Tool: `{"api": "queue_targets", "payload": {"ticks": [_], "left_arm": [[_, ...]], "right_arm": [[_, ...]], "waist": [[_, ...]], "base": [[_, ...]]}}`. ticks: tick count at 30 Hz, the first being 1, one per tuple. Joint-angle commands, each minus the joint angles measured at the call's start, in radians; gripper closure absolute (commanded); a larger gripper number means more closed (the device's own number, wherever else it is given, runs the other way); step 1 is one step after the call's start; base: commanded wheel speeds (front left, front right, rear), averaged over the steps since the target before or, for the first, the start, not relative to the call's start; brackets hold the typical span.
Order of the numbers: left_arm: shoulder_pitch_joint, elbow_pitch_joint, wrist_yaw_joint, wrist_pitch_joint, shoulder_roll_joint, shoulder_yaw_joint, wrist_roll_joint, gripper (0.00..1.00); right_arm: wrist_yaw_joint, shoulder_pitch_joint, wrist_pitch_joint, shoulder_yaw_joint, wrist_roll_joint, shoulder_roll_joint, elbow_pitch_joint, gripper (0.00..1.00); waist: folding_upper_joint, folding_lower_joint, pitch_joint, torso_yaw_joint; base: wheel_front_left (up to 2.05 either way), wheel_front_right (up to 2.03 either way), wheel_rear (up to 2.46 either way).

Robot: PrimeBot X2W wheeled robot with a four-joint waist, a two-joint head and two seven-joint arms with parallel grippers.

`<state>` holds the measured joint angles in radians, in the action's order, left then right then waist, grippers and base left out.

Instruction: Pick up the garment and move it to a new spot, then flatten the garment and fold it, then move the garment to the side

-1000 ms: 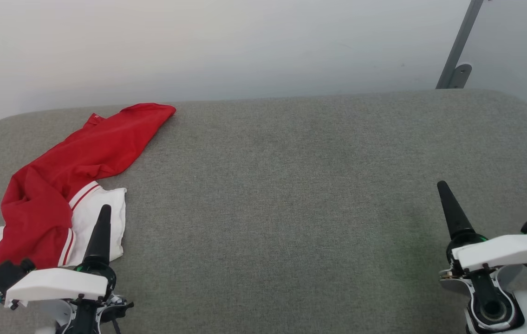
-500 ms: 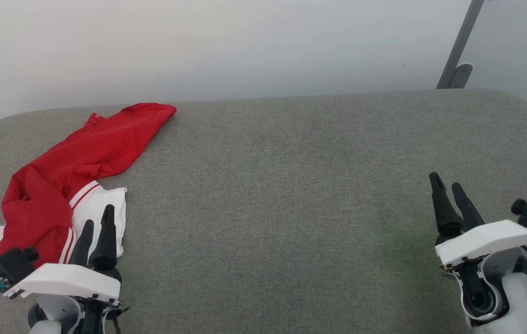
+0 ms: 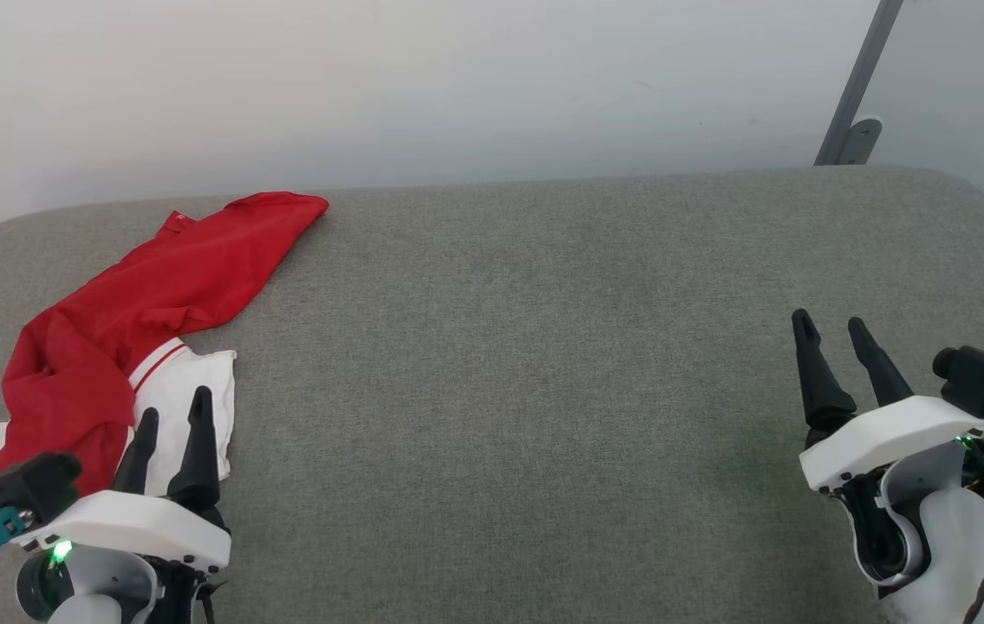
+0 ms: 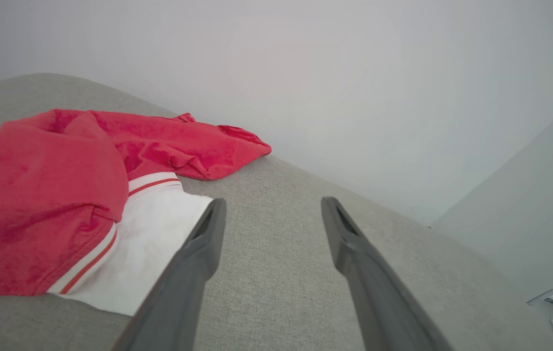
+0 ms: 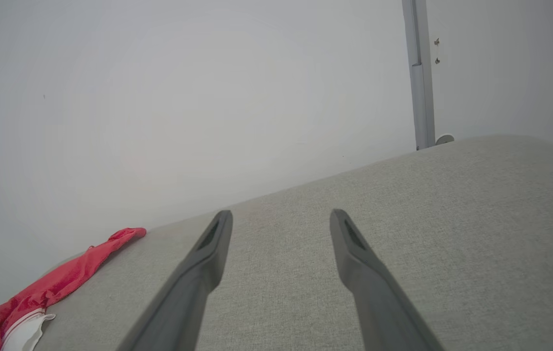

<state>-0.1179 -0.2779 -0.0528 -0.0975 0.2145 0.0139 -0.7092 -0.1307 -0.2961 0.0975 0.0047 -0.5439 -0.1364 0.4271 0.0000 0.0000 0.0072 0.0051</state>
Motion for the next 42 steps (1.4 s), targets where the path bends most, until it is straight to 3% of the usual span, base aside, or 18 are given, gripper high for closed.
{"api": "queue_targets", "payload": {"ticks": [1,17,42], "left_arm": [[-0.025,0.01,0.001,-0.009,0.01,0.004,0.035,0.0],[-0.029,-0.027,-0.005,-0.055,0.028,0.029,0.193,0.0],[-0.031,-0.081,-0.056,-0.114,0.013,-0.018,0.363,0.0]], "right_arm": [[0.0,-0.027,0.01,0.003,0.031,-0.008,-0.004,0.0],[0.0,-0.012,0.056,0.008,0.215,-0.011,0.0,0.0],[0.0,-0.007,0.114,-0.002,0.295,-0.013,0.004,0.0]], "waist": [[0.0,0.0,0.0,0.0],[0.0,0.0,-0.002,-0.002],[0.0,0.0,-0.004,0.0]], "base": [[0.0,0.0,0.0],[0.0,0.0,0.0],[0.0,0.0,0.0]]}}
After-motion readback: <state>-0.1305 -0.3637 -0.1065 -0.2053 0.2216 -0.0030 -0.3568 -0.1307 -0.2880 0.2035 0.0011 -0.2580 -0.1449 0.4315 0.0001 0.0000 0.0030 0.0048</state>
